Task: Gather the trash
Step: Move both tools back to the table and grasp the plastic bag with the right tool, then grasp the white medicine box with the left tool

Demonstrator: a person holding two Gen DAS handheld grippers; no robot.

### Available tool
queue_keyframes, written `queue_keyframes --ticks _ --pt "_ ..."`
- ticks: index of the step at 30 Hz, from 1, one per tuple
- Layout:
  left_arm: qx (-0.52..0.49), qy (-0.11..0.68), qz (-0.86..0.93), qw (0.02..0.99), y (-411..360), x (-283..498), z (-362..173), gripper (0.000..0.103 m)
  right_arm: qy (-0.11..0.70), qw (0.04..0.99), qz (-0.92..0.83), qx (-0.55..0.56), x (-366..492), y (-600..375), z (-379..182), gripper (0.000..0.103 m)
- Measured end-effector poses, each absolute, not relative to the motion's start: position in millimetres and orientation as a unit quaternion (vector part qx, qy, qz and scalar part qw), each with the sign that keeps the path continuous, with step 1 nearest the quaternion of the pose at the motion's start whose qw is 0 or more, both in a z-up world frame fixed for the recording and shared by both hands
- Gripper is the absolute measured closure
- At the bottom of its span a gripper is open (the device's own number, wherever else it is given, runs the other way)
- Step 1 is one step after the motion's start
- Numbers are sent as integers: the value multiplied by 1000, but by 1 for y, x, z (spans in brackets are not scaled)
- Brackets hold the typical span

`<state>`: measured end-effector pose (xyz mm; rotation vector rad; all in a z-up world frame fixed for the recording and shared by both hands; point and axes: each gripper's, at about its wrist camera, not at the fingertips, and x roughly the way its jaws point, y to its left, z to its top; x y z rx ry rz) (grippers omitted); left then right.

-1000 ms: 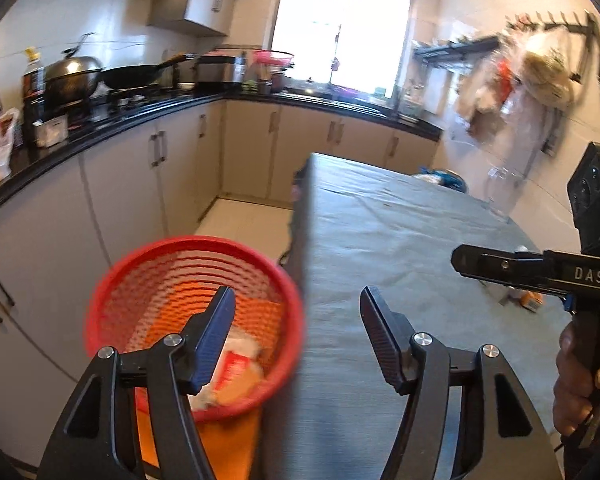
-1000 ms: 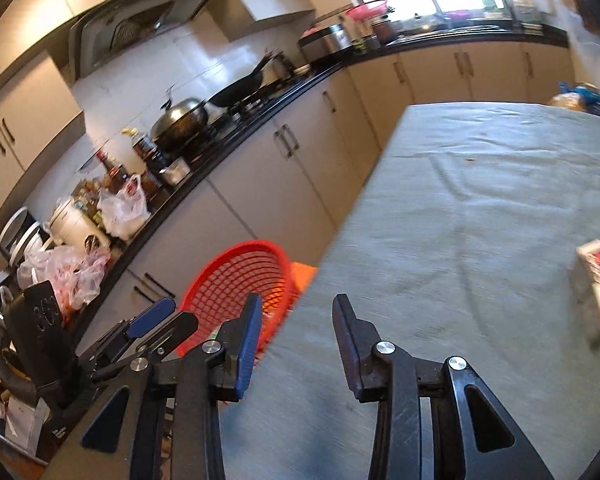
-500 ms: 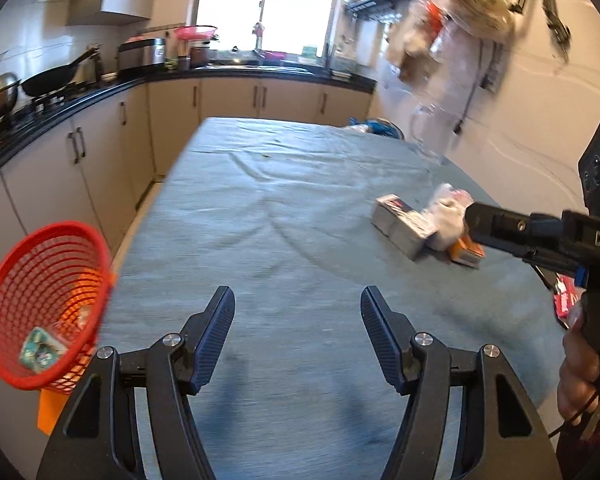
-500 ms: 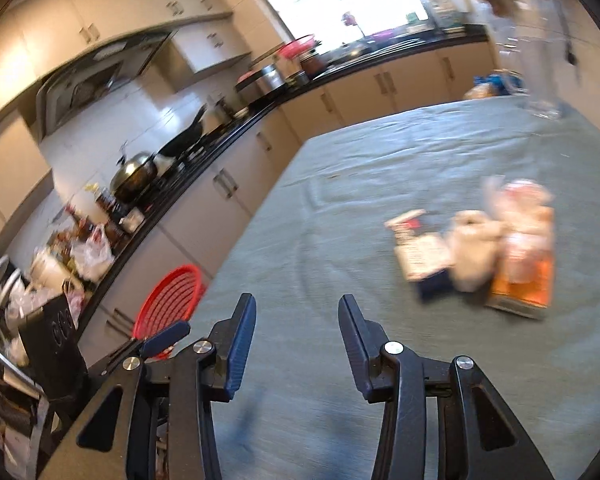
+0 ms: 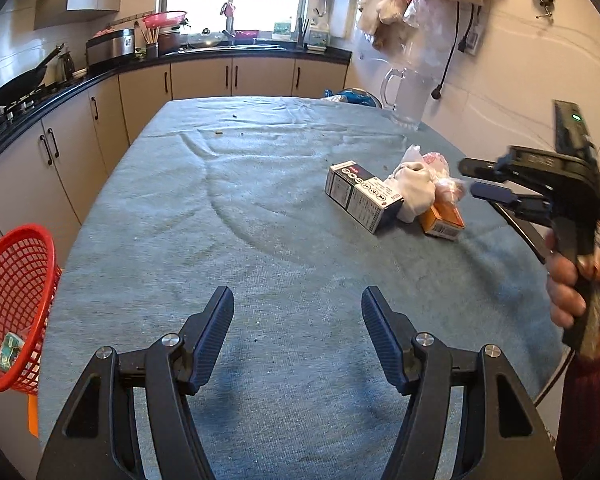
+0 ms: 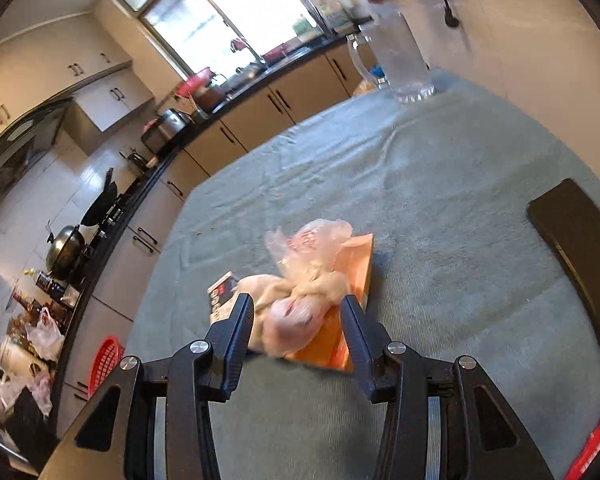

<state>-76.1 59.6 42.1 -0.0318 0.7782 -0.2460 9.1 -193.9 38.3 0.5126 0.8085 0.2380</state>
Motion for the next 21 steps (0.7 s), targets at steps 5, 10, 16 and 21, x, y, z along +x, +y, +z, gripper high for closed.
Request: queue_keyframes --ticks 5,10,16,21 --pt "-14 382 -118 916 62 -69 43 37 416 878 104 213 34 -182 27 54" --pt "-7 389 -116 914 56 -51 48 36 416 883 121 179 35 -172 21 59" --pt "-48 411 -118 903 47 -15 56 35 356 901 133 208 21 -191 27 73" --pt "-89 435 -120 888 29 19 61 34 279 930 119 207 3 -205 46 73"
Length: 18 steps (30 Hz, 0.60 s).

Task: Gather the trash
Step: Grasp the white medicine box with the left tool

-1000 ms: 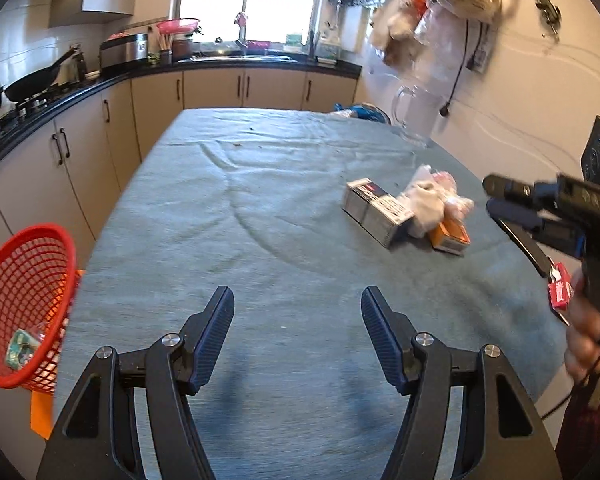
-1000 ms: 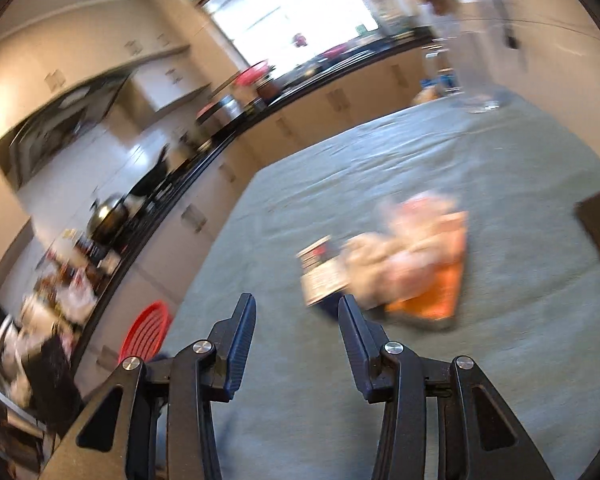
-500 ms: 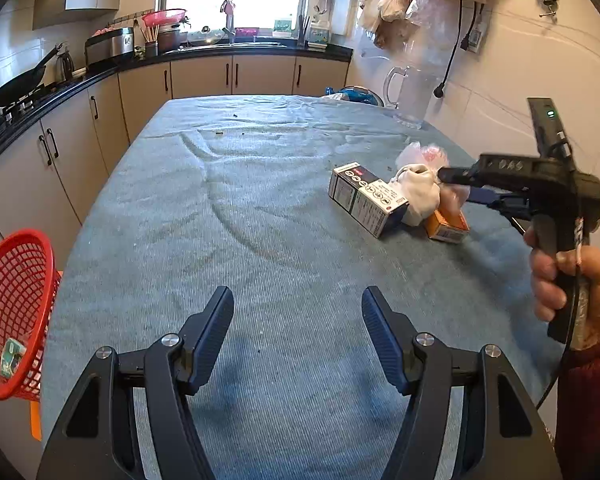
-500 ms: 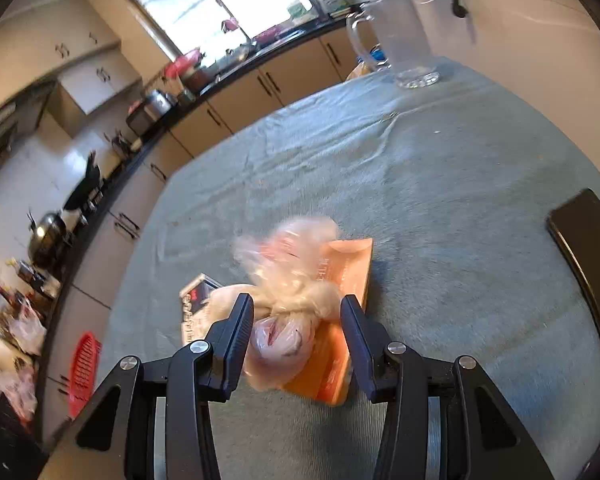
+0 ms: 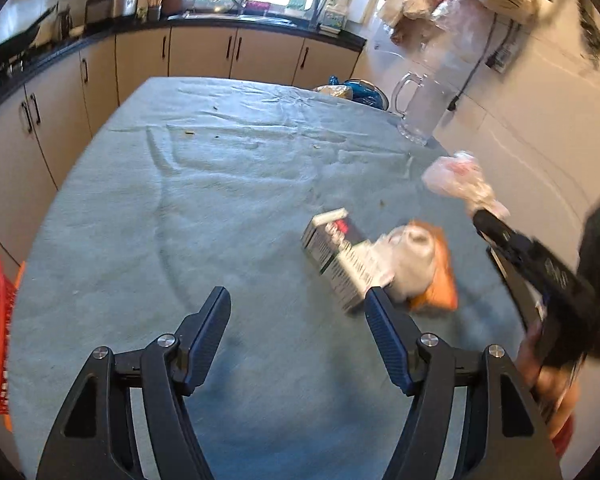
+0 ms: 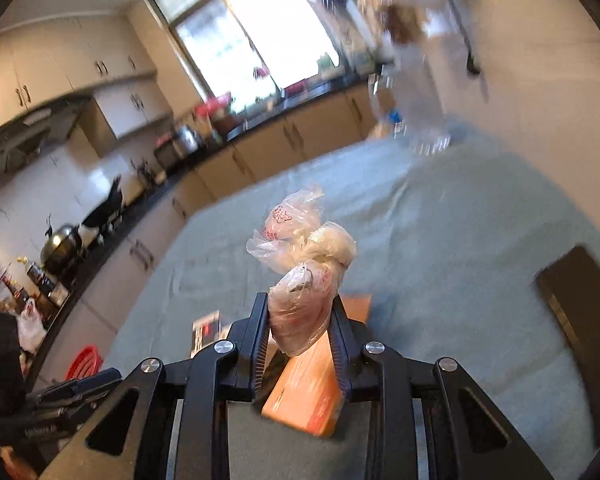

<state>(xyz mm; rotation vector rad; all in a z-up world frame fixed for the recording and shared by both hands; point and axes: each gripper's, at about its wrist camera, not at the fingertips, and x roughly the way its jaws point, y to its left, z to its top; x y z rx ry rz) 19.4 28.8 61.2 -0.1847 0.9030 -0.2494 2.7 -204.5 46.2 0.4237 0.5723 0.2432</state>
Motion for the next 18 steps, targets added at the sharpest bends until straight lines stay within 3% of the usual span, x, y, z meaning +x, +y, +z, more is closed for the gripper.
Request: queue_keyframes --ticks 18 --pt "-38 475 -57 877 -32 75 29 34 266 922 167 227 -10 -202 48 73"
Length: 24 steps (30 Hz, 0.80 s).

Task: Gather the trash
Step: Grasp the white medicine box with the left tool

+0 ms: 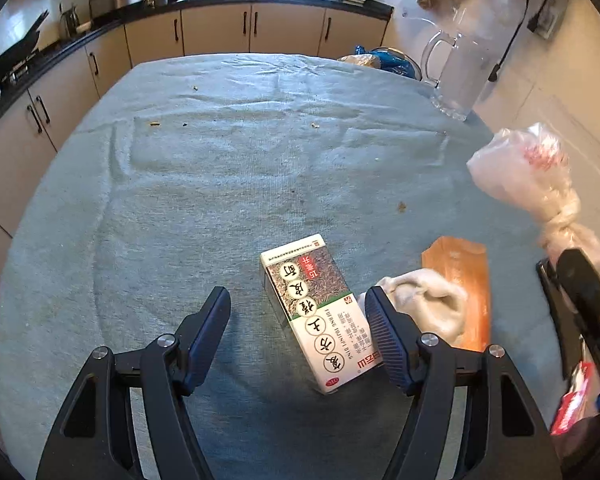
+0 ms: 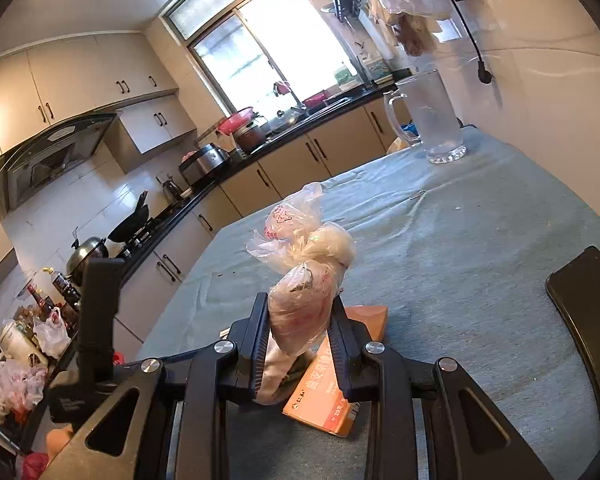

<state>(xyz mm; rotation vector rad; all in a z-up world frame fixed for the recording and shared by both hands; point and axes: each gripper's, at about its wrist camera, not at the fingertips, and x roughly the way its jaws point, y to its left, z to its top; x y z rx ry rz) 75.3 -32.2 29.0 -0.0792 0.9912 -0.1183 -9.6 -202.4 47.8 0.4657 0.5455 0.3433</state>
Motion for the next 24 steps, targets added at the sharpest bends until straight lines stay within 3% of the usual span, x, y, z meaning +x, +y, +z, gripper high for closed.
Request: queue_keyframes --ticks 6,12,14,15,17,24 --pt "-10 455 -74 887 -21 56 31 46 261 925 189 203 -10 -192 50 73" --pt "-11 459 -88 884 -20 45 19 46 259 929 202 169 -11 -177 52 73" --pt "2 465 -79 882 -24 46 10 51 256 931 203 163 -12 -175 52 73" --pt "12 457 -75 886 -27 43 11 61 255 931 203 161 -12 -175 51 73" --pt "12 455 -79 887 -26 41 11 70 256 931 203 161 -12 -175 51 73" --pt "-16 421 -59 905 6 22 23 70 257 932 211 142 -14 -166 50 73"
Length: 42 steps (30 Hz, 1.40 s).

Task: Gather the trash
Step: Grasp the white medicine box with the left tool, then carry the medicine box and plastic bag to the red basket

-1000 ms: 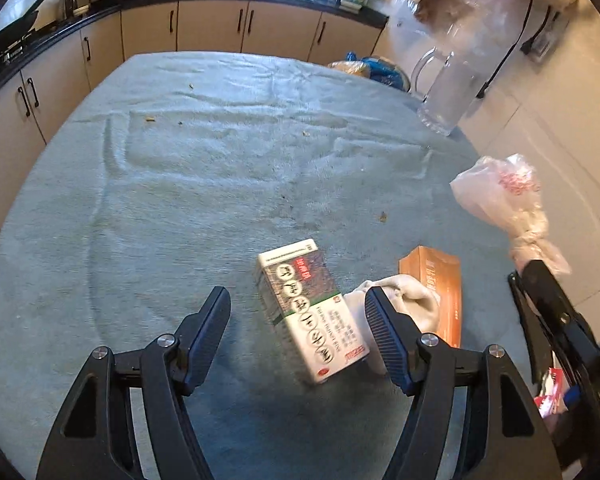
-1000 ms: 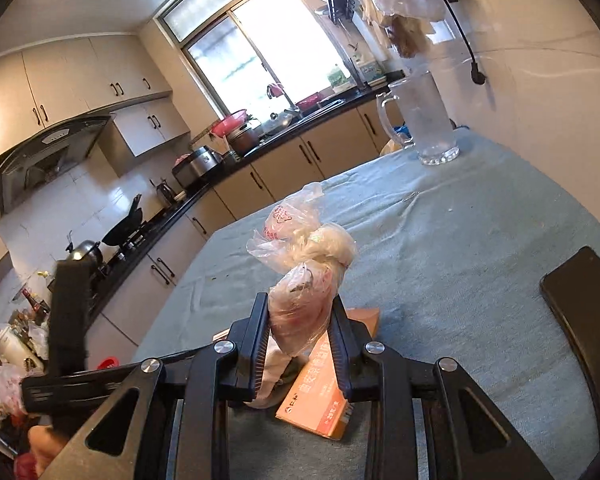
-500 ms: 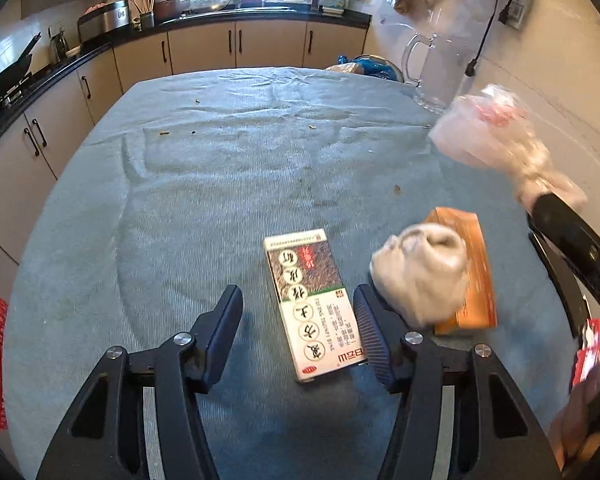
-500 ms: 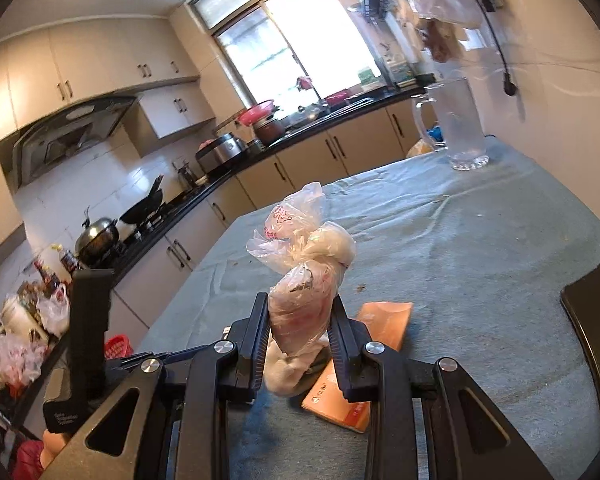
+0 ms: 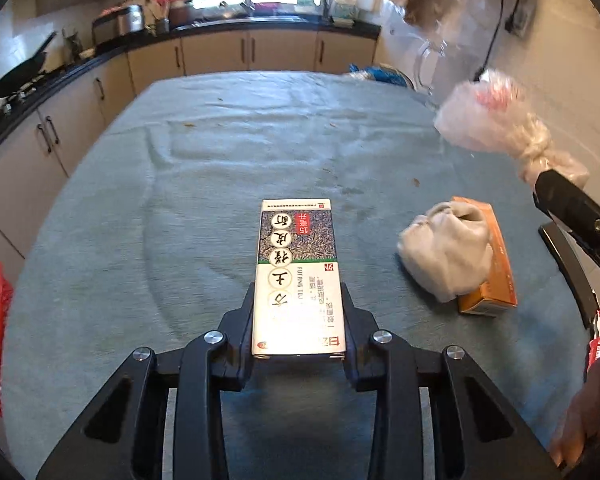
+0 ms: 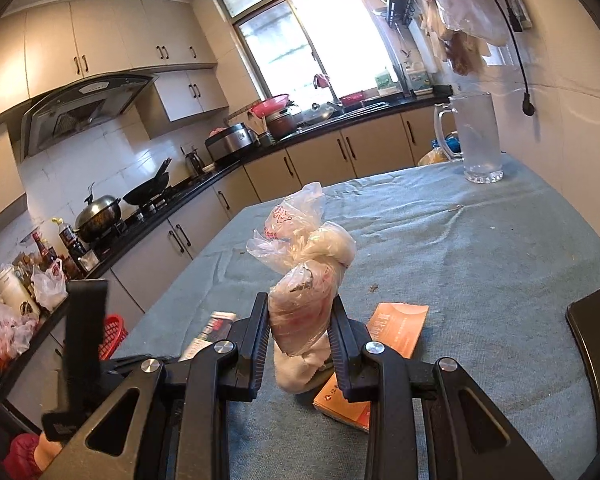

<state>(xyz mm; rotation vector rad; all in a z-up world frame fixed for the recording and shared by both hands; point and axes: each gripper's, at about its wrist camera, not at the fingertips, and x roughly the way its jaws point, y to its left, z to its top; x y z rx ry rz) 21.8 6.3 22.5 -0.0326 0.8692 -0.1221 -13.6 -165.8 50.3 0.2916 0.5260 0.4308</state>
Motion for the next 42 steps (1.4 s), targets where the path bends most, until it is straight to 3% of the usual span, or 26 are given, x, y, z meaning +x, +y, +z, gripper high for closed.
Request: queue_keyframes --ticks 14,42 --pt "-11 363 -11 932 51 -20 41 70 243 932 263 58 -26 -125 52 73" --pt "-26 328 28 944 118 -73 50 70 304 900 300 84 -52 -57 43 73"
